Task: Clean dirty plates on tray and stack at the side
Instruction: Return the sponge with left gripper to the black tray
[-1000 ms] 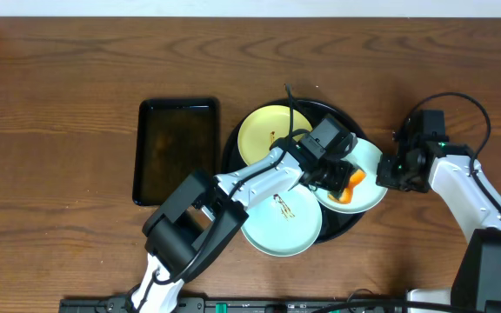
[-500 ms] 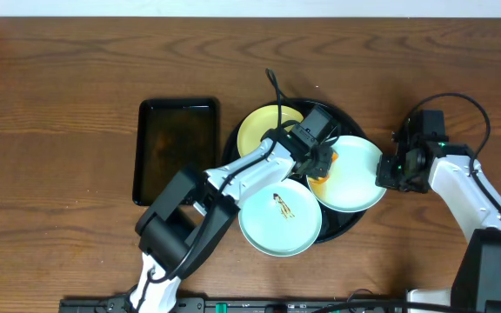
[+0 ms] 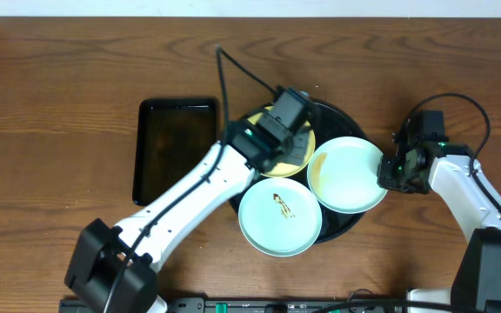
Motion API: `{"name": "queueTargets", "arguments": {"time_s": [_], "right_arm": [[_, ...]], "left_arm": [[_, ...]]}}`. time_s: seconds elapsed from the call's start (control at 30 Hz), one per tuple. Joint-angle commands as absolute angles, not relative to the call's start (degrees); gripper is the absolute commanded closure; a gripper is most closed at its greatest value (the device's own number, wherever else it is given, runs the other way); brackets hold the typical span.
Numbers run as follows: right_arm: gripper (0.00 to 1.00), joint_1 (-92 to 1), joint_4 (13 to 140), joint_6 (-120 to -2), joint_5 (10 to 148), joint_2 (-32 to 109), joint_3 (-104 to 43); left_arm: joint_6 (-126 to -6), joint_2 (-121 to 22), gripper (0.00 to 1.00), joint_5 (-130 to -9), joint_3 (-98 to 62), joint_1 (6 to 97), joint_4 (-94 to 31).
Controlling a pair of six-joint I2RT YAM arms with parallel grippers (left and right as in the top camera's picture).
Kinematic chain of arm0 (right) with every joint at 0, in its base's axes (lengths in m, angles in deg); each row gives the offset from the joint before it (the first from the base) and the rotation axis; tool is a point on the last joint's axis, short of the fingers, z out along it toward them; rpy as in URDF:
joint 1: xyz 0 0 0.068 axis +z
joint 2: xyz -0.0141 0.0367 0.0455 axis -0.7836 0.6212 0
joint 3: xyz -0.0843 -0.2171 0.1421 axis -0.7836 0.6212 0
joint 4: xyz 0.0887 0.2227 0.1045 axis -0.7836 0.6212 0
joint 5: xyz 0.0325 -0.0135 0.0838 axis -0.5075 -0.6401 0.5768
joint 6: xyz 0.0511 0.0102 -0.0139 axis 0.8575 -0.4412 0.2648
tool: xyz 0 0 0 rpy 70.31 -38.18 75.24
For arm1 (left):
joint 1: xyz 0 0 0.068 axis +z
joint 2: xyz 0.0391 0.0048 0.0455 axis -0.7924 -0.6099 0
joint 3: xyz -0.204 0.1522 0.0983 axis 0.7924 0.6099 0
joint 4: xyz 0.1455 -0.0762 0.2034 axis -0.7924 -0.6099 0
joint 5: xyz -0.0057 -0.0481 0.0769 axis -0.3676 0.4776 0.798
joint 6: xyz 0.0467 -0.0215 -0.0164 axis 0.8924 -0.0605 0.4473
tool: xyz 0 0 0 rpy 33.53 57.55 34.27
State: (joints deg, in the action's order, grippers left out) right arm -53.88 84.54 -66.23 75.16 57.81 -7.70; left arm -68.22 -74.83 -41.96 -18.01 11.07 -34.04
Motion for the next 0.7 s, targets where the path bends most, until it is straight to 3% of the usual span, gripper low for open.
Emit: {"name": "queueTargets", "arguments": {"time_s": [0.0,0.2,0.3,0.4,0.67], "right_arm": [[0.82,-54.29,84.41,-66.14,74.59,58.23,-8.27],[0.8,-54.1,83.18,-65.9,74.62,58.23,-6.52],[0.85,-54.1,82.99,-65.92,74.59,58.23,-6.32],[0.99,-54.07,82.75,-65.9,74.62,58.23,-6.32],[0.99,-54.18,82.46,-65.97,74.31,57.55,-7.24]], "left_arm": [[-67.26,-73.54,0.93,-35.8,-18.79,16.8,-37.8],[-67.28,-73.54,0.92,-35.8,-18.79,27.42,-42.02],[-67.26,-73.54,0.92,-35.8,-18.79,31.46,-42.98],[-67.28,-73.54,0.92,-35.82,-18.75,35.07,-44.0],[-67.26,-73.54,0.92,-36.72,-18.75,40.71,-45.25]]}}
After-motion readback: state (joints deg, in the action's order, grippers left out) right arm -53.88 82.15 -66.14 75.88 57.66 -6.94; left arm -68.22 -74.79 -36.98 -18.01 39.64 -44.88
